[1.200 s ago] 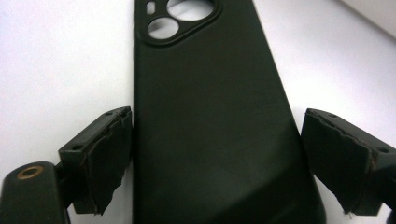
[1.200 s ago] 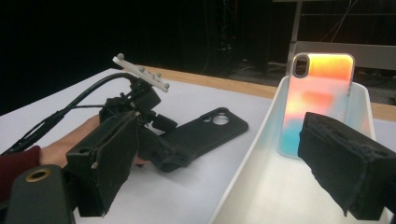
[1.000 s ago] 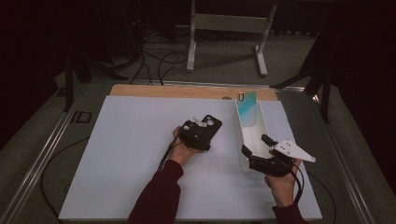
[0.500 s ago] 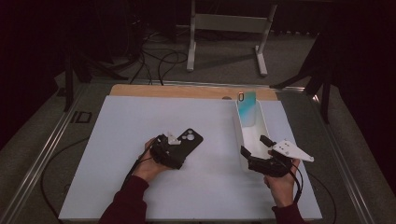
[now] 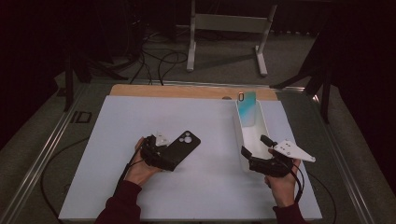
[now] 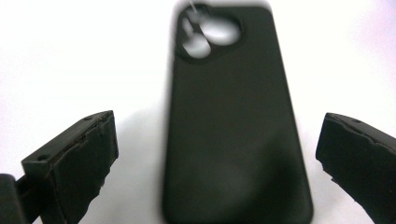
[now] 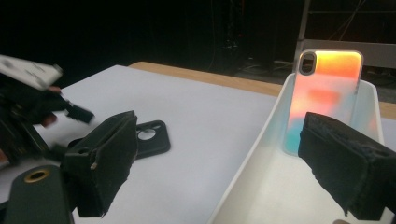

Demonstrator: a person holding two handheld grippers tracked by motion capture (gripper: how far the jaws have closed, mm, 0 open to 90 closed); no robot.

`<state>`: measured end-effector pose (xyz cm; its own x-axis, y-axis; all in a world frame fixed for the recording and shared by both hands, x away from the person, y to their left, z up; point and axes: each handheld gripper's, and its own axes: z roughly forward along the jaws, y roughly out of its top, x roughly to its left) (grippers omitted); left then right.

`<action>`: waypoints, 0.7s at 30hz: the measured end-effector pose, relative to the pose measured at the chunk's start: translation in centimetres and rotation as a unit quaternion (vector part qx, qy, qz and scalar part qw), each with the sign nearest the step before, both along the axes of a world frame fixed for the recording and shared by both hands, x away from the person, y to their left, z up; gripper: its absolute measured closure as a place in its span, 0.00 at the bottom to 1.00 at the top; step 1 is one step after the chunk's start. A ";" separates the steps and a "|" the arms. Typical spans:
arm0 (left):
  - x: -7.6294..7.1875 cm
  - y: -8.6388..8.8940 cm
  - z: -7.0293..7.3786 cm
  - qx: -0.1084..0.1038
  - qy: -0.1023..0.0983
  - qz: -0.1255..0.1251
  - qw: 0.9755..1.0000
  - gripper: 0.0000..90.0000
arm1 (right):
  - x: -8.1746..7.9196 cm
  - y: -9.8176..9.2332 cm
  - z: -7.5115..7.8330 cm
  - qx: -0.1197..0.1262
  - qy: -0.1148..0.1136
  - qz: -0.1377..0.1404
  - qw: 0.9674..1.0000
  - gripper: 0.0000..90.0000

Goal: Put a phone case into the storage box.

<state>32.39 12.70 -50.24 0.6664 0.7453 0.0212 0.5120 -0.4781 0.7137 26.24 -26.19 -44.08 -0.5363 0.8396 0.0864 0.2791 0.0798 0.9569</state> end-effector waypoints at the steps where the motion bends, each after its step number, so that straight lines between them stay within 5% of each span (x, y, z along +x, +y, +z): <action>1: -0.7 1.0 1.2 -0.010 -0.029 0.004 1.000 0.00 | 0.0 0.0 0.0 0.001 0.000 0.000 1.000 0.13; 9: -4.5 6.5 4.5 -0.065 -0.117 0.025 0.991 0.00 | 0.0 -0.1 -0.3 0.006 0.004 0.004 1.000 0.10; 14: -6.4 9.1 4.7 -0.076 -0.141 0.037 0.986 0.00 | -0.4 -0.1 -0.4 -0.006 -0.001 -0.001 1.000 0.09; 21: -7.1 11.6 5.0 -0.104 -0.158 0.073 0.979 0.00 | -0.7 -0.5 -1.0 -0.018 0.001 0.009 1.000 0.09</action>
<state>25.32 24.33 -45.26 0.5375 0.8419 0.0477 0.3010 -0.2444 0.9218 25.53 -26.66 -45.11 -0.5509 0.8326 0.0579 0.2801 0.1190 0.9526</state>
